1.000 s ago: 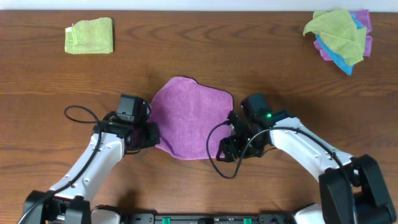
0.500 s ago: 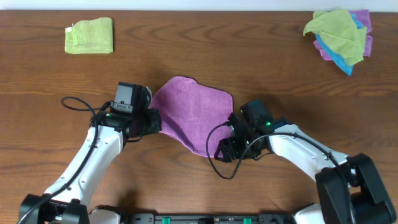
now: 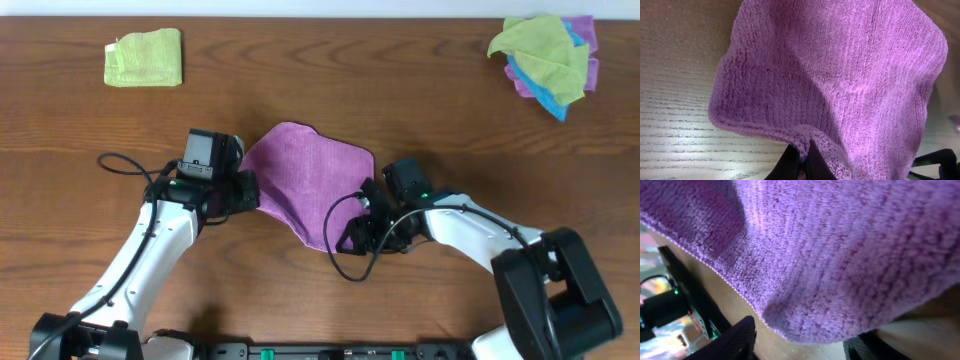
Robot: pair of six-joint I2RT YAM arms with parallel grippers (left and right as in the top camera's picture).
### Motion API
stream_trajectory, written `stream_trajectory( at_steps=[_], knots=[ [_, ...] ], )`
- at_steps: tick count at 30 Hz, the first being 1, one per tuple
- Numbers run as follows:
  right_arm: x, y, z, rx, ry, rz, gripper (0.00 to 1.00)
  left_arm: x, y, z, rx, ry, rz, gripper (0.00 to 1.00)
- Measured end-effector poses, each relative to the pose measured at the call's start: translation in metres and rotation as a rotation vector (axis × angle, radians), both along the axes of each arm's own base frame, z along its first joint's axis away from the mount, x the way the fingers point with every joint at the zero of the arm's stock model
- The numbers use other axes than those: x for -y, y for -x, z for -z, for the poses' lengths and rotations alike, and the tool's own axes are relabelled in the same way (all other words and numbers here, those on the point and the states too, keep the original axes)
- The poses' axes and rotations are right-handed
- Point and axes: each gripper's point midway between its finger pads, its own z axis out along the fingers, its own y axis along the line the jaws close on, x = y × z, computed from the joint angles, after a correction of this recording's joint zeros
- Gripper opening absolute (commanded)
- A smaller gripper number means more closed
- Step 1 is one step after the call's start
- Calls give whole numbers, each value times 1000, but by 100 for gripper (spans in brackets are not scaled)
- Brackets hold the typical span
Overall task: Fold the cloth
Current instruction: 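Lift both cloth edges and bring the grippers toward each other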
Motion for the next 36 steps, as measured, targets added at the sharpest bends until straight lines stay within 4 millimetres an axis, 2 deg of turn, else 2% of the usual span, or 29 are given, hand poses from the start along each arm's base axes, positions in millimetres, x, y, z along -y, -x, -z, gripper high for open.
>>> stream_trajectory(
  at_steps=[3,7,9,12,18,21,24,31,33,36],
  knots=[
    [1,1,2,-8,8,3,41,0,0,0,0,0,0,6],
    [3,2,5,-20,21,6,32,-1,0,0,1,-8,-4,5],
    [4,4,7,-26,32,7,22,-3,-1,1,3,-18,-8,5],
    [9,7,11,-41,61,10,2,-4,-1,1,6,-25,-11,6],
    [20,13,14,-87,138,16,2,-6,1,3,-6,-35,-10,6],
    [29,7,8,-82,220,19,1,-6,5,4,-21,-38,-6,5],
    [34,-12,-9,-23,281,18,2,-5,5,4,-21,-39,-5,6],
    [28,-74,-71,206,304,47,1,-3,1,2,-4,-27,-2,6],
    [26,-84,-82,242,301,51,2,-1,-4,-1,23,-17,0,6],
    [26,-90,-88,267,307,55,1,2,-16,-10,71,-3,1,6]
  ],
)
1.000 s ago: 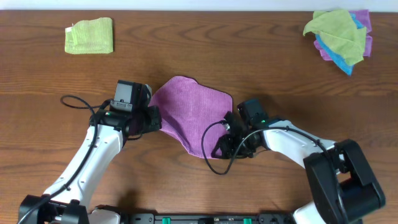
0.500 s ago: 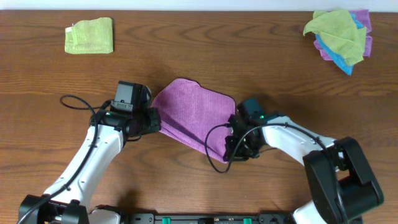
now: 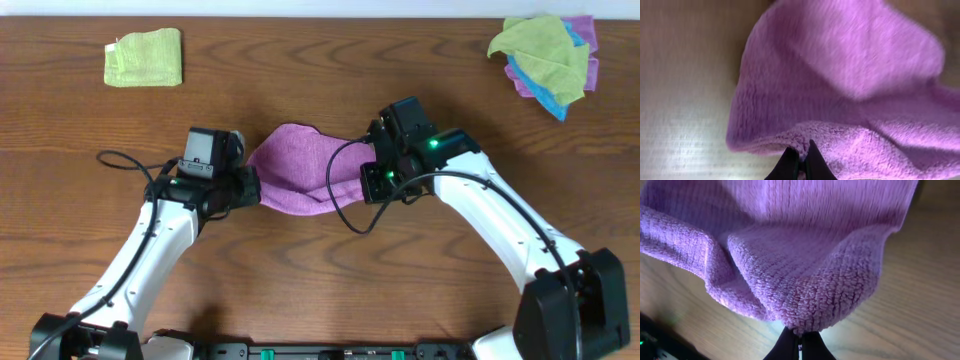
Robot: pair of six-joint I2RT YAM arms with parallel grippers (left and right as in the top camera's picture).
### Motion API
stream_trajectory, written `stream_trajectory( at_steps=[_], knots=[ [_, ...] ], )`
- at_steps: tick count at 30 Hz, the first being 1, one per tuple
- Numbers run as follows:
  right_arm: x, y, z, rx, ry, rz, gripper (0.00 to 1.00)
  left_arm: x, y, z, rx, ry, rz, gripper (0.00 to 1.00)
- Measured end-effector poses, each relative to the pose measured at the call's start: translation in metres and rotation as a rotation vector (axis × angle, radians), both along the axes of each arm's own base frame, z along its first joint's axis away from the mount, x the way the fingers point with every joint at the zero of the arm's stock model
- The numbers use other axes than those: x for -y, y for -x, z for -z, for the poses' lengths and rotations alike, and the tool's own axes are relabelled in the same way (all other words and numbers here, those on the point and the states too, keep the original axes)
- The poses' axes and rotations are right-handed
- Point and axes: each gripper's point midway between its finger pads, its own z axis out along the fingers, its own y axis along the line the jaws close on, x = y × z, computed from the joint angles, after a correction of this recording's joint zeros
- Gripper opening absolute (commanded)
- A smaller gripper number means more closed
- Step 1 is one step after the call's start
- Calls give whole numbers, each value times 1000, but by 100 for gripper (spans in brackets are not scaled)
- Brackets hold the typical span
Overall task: Fold the cloth
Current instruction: 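Lift both cloth edges and bring the grippers toward each other, then raise the held pink cloth and pull it upward away from the robot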
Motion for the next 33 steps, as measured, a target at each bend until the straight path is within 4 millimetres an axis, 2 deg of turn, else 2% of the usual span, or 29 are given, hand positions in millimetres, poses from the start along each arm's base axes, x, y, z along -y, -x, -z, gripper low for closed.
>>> stream_trajectory(
  at_steps=[5,11,14,19,27,30,33],
  knots=[
    [3,-9,-3,38,26,8,1,7,-29,-24,136,31,2,5],
    [7,-25,-5,106,50,32,2,8,-40,-32,189,39,-1,6],
    [8,-34,-7,145,52,45,2,10,-47,-26,195,40,-1,6],
    [9,-47,-8,189,57,64,2,12,-59,-5,180,37,-1,6],
    [17,-60,20,140,85,133,2,15,-66,-2,192,44,2,6],
    [17,-63,16,148,79,143,2,18,-71,-11,209,54,11,6],
    [16,-73,4,175,62,152,1,21,-86,-37,270,58,29,6]
  ],
)
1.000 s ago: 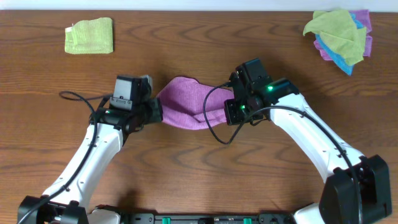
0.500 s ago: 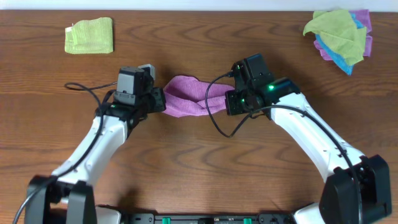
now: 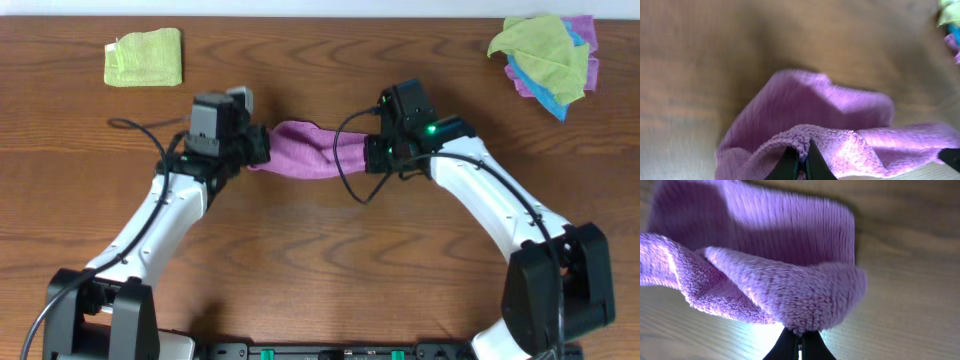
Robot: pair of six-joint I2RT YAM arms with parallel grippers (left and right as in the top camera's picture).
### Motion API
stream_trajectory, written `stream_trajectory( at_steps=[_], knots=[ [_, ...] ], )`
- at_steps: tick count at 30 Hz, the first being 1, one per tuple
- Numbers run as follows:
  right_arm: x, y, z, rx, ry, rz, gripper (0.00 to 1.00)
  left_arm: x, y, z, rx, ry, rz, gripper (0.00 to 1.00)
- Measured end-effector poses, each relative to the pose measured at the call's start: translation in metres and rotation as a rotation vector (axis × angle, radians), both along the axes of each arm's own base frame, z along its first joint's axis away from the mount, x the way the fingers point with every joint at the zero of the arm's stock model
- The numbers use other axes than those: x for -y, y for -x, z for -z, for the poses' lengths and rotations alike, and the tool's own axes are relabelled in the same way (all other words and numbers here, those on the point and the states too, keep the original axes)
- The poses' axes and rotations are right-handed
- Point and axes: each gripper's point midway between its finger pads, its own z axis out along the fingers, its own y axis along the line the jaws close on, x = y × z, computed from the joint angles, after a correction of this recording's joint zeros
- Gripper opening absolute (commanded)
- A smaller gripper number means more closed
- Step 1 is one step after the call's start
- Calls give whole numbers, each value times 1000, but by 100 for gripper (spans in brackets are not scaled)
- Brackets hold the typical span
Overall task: Fold the cloth
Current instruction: 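Raise the held pink cloth and pull it upward away from the robot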
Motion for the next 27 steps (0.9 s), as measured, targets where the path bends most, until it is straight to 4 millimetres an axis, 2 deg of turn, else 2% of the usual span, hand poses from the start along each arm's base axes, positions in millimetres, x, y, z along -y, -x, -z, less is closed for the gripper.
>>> stream_trajectory(
  at_steps=[2,6,9,12,19,22,25,27],
  knots=[
    [-3,-12,-15,39,-19,5,2,2,-12,-23,54,-8,11,6],
    [-11,-40,-60,151,-64,9,1,0,-34,-64,162,-43,16,6],
    [-14,-58,-96,232,-91,11,1,-1,-42,-84,209,-64,19,5],
    [-15,-67,-123,285,-104,7,2,-1,-45,-97,230,-75,24,5],
    [-9,-74,-151,346,-71,2,1,-2,-48,-108,261,-109,43,6],
    [-8,-78,-162,374,-66,1,1,-2,-51,-120,295,-125,56,6],
    [-6,-79,-166,385,-63,4,2,-3,-52,-127,309,-148,68,5],
    [-5,-79,-165,380,-58,4,2,-6,-49,-122,282,-171,68,6]
  ],
)
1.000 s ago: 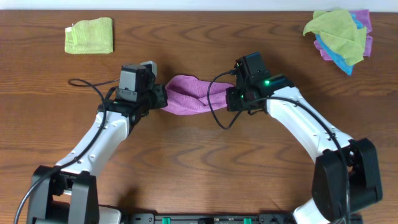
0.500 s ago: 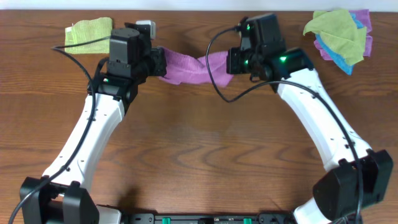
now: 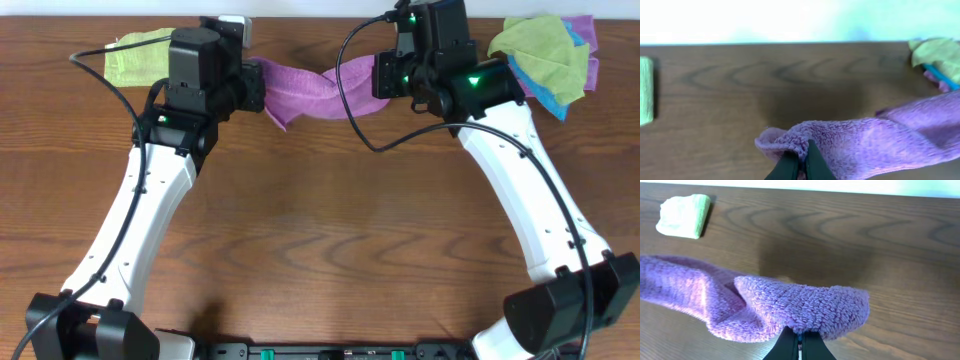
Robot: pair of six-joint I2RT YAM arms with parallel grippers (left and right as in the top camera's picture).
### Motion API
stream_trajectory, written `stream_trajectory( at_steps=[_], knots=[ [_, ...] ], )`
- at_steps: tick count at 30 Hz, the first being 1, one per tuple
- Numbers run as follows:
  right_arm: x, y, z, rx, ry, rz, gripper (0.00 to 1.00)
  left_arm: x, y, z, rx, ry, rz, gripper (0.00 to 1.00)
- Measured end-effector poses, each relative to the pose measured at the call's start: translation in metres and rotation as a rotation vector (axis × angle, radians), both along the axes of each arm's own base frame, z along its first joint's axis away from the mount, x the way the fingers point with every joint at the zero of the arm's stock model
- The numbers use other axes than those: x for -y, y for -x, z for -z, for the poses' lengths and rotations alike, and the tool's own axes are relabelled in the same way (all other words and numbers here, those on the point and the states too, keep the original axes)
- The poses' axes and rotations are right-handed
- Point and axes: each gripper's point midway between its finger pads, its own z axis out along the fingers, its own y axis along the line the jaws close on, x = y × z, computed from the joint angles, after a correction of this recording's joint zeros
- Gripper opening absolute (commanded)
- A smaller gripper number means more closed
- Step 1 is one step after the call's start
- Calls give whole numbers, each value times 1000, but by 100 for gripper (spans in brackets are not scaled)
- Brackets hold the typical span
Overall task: Fold the cloth
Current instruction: 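Raise the held pink cloth and pull it upward away from the robot, then lower the pink cloth toward the table center with both grippers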
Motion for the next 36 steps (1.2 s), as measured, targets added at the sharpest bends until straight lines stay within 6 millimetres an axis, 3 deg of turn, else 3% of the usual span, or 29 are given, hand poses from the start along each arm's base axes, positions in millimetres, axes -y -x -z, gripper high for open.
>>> stream_trajectory(
  at_steps=[7,12,19,29,36],
  knots=[
    [3,6,6,-32,15,-1,2,-6,10,16,-68,-45,-4,6],
    [5,13,13,-72,29,-2,1,-14,6,20,-69,-77,-45,5],
    [7,19,23,-116,45,-1,2,-13,0,49,-140,-81,-53,6],
    [12,34,35,-190,78,-2,1,-15,28,43,-207,-71,-53,6],
    [19,50,20,-166,151,5,2,-9,63,21,-211,-109,-57,6]
  ],
)
